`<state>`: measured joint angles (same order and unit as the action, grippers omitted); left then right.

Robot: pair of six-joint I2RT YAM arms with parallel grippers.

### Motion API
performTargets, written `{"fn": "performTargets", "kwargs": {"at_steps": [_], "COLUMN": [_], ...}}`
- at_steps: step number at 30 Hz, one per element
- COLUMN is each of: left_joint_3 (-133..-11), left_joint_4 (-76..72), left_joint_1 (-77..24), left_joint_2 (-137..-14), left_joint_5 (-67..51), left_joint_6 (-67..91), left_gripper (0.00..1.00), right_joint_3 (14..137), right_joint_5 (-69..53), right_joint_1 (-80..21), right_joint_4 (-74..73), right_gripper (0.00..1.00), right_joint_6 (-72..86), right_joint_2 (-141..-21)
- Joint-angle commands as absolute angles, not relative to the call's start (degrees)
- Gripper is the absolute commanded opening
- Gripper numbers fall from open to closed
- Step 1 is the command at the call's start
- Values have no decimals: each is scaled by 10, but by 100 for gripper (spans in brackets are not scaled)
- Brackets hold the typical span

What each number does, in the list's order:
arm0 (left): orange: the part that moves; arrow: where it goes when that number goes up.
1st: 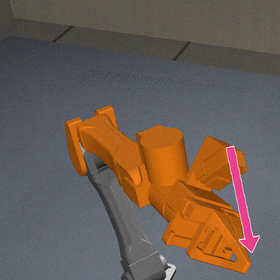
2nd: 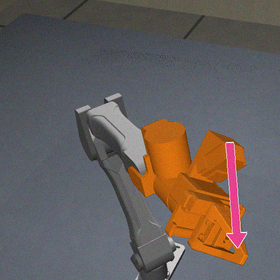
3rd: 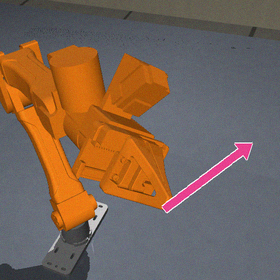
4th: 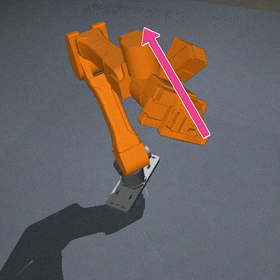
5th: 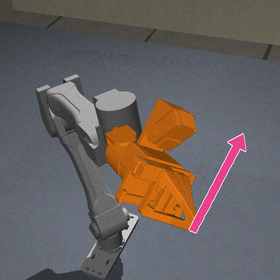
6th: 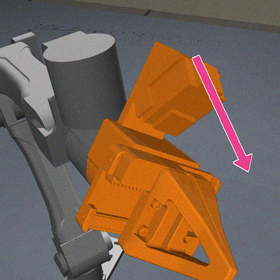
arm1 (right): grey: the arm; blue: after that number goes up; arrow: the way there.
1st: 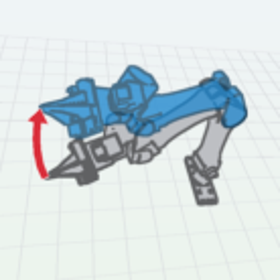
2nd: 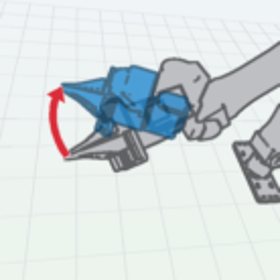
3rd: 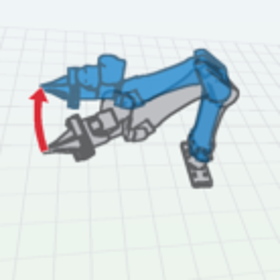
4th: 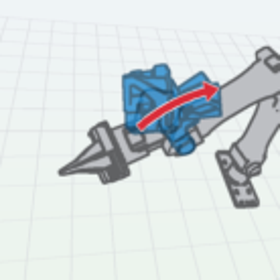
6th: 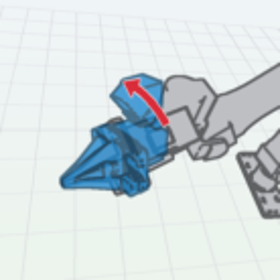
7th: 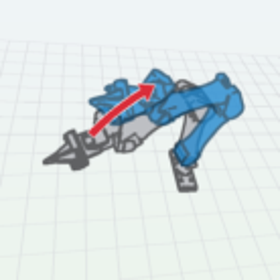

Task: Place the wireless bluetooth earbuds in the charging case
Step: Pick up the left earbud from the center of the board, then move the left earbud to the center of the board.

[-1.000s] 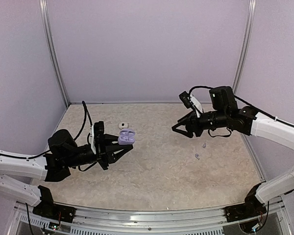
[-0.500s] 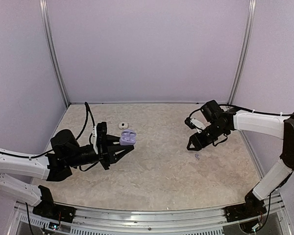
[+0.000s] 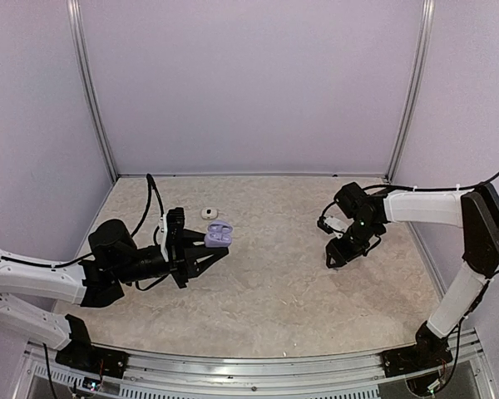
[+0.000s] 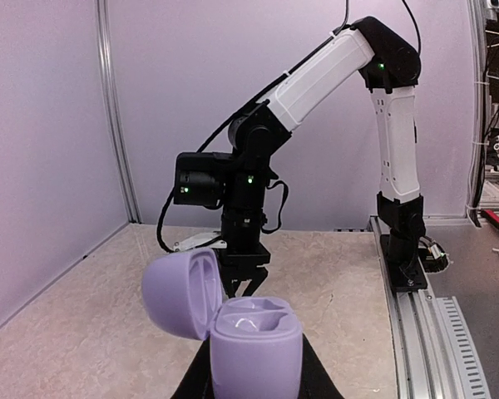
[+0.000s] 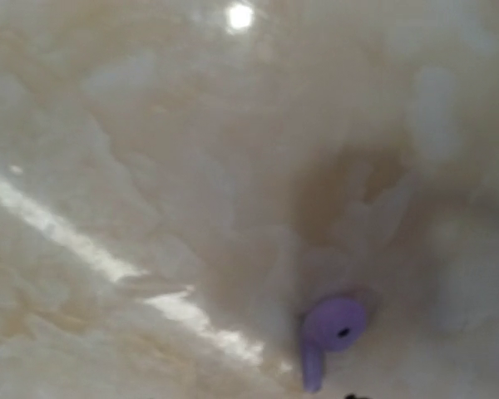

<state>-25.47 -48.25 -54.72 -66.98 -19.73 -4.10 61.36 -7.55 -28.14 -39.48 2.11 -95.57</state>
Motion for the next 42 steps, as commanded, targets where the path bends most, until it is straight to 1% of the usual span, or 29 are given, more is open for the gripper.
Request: {"fn": "performTargets", "kwargs": {"at_steps": [1, 8, 11, 18, 23, 28, 42], "left_joint_3": [-266, -264, -264, -259, -251, -246, -249], "left_joint_4": [-489, -487, -486, -486, -483, -478, -475], "left_joint_1": [-544, -545, -549, -551, -555, -559, -562], "left_joint_2": [-669, -662, -656, -642, -627, -618, -616], "left_joint_5": [-205, -206, -206, -201, -190, -178, -173], "left_joint_6": [-46, -46, -47, -51, -57, -63, -65], "left_gripper": [6, 6, 6, 6, 6, 6, 6], "right_joint_3": [628, 637, 634, 641, 646, 646, 637], "right_joint_5": [-52, -47, -40, -37, -60, -69, -155], "right_joint_1": [-274, -274, -274, -274, -275, -297, -464], "right_joint_4": [-406, -406, -407, -410, -410, -411, -387], "right_gripper": [47, 37, 31, 27, 18, 9, 7], "right_joint_6": [18, 18, 18, 17, 13, 20, 130], "right_joint_2": [-979, -1011, -1017, -1037, -1049, -1053, -1035]}}
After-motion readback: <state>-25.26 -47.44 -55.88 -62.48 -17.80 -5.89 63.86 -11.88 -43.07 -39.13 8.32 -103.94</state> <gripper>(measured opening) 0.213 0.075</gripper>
